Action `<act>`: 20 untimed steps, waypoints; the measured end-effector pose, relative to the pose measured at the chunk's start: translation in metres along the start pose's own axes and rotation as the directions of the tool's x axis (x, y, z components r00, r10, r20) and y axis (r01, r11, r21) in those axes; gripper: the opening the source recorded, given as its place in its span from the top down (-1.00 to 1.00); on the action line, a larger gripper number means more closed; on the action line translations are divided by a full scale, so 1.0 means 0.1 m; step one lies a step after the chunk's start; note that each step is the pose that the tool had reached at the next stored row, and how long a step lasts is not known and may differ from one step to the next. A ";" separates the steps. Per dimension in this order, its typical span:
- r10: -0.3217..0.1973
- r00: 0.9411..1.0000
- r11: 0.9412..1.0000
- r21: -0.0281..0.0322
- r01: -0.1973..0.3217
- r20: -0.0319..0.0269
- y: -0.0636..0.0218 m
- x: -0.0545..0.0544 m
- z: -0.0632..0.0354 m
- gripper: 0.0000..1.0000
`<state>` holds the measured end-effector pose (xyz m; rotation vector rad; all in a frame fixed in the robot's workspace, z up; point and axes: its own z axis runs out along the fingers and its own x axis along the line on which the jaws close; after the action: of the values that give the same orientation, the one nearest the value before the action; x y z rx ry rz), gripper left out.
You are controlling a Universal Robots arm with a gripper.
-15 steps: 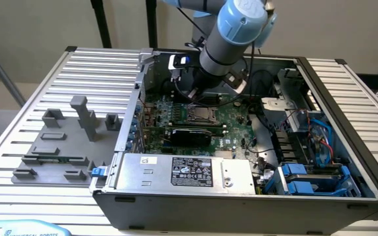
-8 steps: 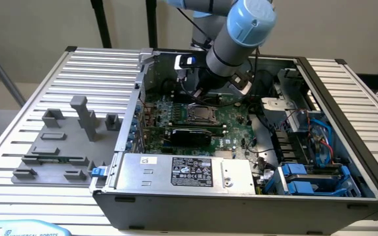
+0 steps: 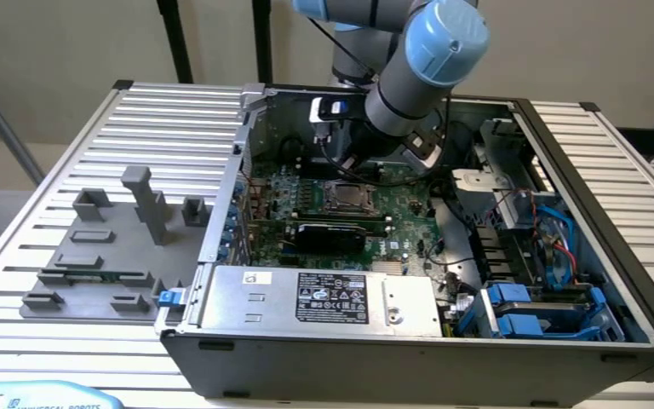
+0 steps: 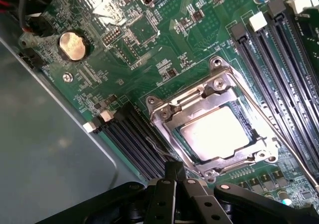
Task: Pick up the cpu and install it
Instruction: 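Install the first cpu locking lever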
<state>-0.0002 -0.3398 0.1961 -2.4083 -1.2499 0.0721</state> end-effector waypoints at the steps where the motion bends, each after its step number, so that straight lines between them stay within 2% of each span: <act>1: 0.001 1.000 1.000 0.001 -0.001 0.001 0.012 0.01 0.001 0.79; 9: 0.004 1.000 1.000 0.012 -0.004 0.008 0.056 0.03 0.007 0.79; 20: 0.002 1.000 1.000 0.012 -0.002 0.009 0.029 0.02 0.015 0.79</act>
<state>0.0028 -0.3392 0.1939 -2.4012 -1.2478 0.0914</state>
